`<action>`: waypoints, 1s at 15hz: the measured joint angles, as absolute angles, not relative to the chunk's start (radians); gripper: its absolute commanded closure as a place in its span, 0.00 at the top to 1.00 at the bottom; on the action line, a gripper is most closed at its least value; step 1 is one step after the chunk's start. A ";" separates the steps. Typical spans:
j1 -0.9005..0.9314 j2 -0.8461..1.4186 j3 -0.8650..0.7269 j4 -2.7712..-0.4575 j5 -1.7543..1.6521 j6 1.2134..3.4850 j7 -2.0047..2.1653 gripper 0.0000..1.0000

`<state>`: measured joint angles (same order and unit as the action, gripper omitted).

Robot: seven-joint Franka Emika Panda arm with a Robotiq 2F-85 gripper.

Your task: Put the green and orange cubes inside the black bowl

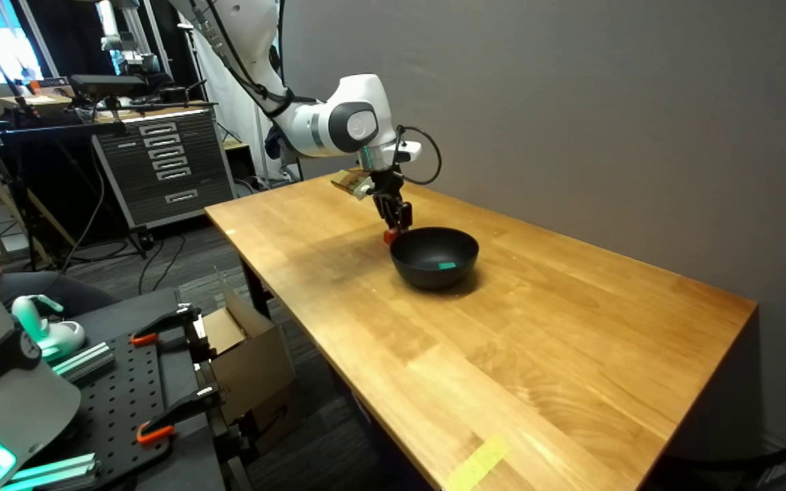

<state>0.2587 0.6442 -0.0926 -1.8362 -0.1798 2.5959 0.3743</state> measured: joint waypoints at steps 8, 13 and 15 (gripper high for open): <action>0.326 0.534 -0.219 -1.847 -0.306 2.553 0.530 0.19; 0.342 0.495 -0.293 -1.872 -0.457 2.495 0.693 0.84; 0.338 0.487 -0.290 -1.884 -0.470 2.484 0.721 0.99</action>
